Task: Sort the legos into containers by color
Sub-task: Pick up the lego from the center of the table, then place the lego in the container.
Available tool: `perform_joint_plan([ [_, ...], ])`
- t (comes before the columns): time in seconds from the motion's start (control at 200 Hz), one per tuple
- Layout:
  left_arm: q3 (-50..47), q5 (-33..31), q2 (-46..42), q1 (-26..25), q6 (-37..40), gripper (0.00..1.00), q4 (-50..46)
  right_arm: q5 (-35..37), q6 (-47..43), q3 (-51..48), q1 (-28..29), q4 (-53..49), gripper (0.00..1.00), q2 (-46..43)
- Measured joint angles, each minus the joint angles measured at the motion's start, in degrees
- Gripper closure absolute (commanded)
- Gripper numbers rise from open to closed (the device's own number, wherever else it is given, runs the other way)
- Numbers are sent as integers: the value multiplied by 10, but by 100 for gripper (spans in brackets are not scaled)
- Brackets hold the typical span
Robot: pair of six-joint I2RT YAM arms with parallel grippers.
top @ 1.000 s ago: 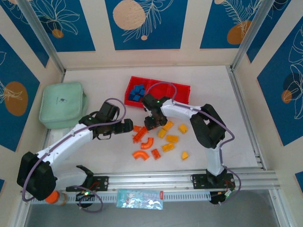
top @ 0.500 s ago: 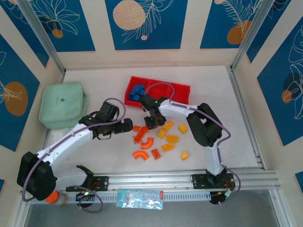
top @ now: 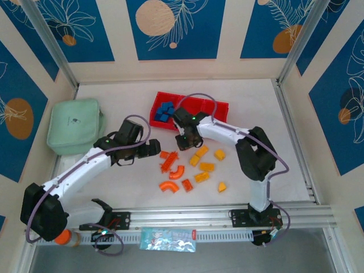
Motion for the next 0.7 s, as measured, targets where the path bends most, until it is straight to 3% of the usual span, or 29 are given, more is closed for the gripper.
perform_joint_plan([
  [0.275,55,2,52,1,0,1,20,-10,-27,111,-68,-20,70,6],
  [0.7,104,1,113,23,0,1,51,-5,-42,349,-124,-57,69,219],
])
